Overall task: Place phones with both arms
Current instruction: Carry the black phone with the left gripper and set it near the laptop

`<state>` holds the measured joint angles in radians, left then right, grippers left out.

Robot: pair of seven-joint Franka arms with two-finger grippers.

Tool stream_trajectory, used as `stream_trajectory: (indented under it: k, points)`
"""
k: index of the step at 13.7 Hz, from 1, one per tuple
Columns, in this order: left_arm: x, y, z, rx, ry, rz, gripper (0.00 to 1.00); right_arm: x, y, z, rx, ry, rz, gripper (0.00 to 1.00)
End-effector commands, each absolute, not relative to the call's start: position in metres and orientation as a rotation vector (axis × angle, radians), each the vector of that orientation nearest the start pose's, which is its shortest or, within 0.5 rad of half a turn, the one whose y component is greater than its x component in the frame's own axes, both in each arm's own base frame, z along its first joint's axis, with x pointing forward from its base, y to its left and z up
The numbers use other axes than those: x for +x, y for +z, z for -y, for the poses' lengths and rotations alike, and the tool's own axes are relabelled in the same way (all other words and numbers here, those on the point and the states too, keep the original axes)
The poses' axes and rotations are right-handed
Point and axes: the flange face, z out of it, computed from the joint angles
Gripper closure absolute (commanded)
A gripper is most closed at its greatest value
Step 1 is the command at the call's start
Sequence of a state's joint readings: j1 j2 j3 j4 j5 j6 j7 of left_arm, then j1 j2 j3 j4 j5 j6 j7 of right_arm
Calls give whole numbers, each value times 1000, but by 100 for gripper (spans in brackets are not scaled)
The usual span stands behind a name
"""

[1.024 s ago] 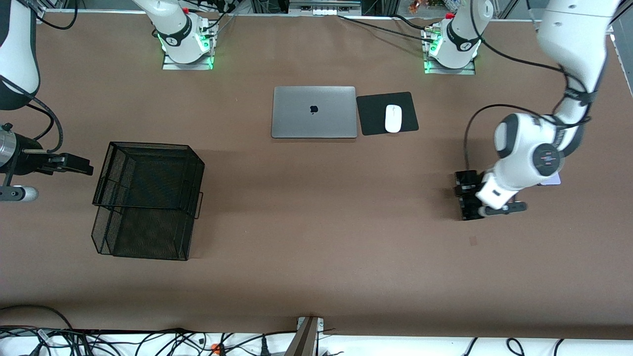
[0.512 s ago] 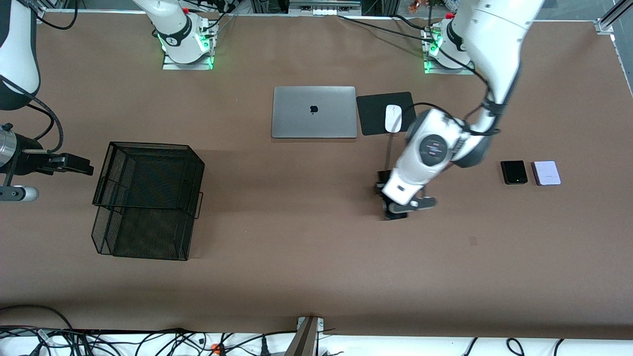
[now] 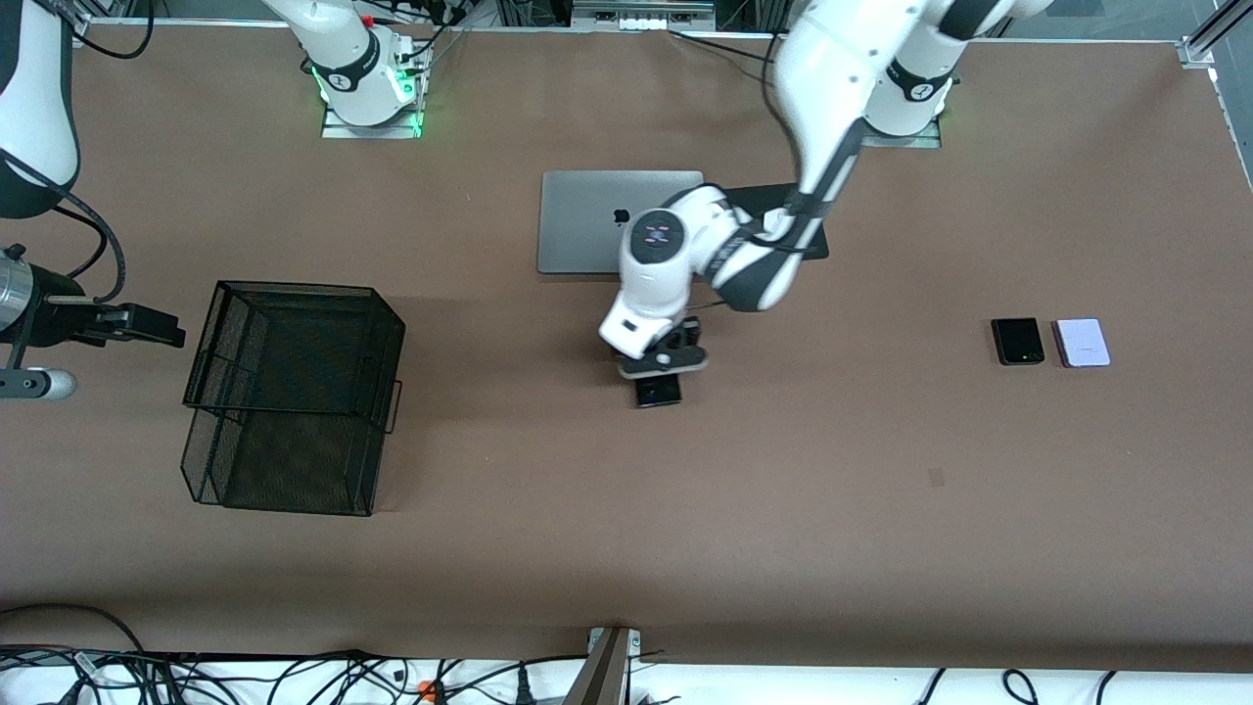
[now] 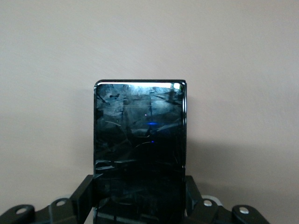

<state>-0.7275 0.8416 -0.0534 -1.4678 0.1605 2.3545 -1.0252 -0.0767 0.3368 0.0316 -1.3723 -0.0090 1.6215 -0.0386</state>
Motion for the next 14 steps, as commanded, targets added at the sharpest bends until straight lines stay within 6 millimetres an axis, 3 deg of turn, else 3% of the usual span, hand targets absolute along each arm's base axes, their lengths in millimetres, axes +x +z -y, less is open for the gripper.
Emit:
stream_trajectory:
  k: [1, 4, 6, 8, 9, 10, 12, 14]
  points:
    - [535, 166, 526, -3088, -240, 202, 100, 652, 522, 35, -3129, 126, -11, 0]
    - [543, 157, 531, -3095, -265, 194, 100, 651, 521, 37, -3129, 129, -16, 0]
    - [544, 155, 530, -3071, -300, 163, 0, 651, 522, 37, -3129, 126, -16, 0]
    - [545, 166, 534, -3071, -324, 153, 0, 652, 522, 36, -3131, 127, -13, 0]
    - [550, 180, 531, -3068, -322, 169, 0, 651, 522, 34, -3131, 129, -11, 0]
    - [558, 190, 519, -3038, -285, 197, 0, 650, 521, 36, -3141, 142, -7, 0]
    - [581, 233, 490, -3034, -215, 254, 0, 649, 521, 37, -3143, 152, -4, 0]
    - [589, 256, 461, -3022, -79, 158, 0, 650, 522, 33, -3140, 145, 2, 0]
